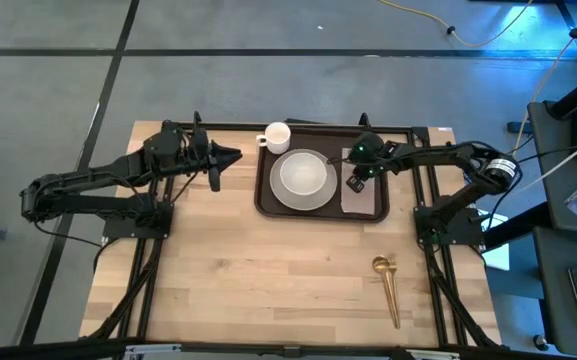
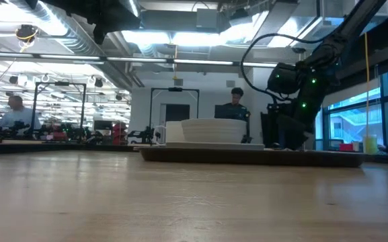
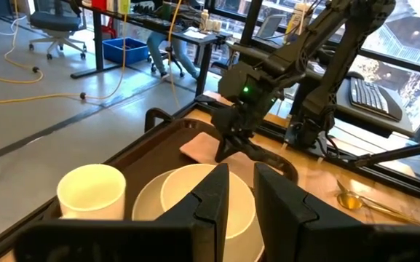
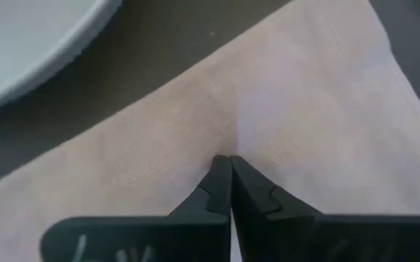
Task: Set up tray
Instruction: Put the brown napkin to the right of the gray plate on the black serving tray
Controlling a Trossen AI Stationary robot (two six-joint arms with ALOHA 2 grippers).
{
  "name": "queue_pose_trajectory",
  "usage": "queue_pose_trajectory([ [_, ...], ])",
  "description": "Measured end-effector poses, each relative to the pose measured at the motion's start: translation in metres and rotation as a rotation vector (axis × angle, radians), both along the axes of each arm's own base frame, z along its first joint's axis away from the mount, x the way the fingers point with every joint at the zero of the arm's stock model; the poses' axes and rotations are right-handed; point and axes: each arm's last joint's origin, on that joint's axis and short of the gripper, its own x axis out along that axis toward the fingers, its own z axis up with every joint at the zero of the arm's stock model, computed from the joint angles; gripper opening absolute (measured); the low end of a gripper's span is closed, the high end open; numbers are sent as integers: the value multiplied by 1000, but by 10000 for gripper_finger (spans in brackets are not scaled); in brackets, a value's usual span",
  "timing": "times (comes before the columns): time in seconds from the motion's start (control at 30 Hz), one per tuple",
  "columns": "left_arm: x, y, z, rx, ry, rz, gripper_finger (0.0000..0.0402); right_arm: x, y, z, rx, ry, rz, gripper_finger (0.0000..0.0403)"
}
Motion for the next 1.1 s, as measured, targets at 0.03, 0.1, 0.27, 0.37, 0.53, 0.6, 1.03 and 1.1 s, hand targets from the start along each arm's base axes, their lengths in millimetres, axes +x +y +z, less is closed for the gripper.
queue_pose_trajectory([
  [0.03,0,0,0,0,0,0,58,1,-1,0,-12,-4,16,4],
  [0.1,0,0,0,1,0,4,58,2,-2,1,-36,-3,43,4],
  [0.27,0,1,0,-3,-1,23,58,8,-8,8,-88,9,44,4],
  [0.37,0,1,0,-3,-1,24,58,8,-11,10,-93,8,31,4],
  [0.53,0,1,0,-3,-1,24,58,7,-11,9,-72,0,-20,4],
  [0.6,0,1,0,-3,-2,24,58,7,-11,9,-66,-6,-38,4],
  [1.03,0,1,0,-3,-1,23,58,5,-11,10,-53,4,-103,37],
  [1.1,0,1,0,-3,-1,24,58,5,-11,10,-54,2,-106,41],
])
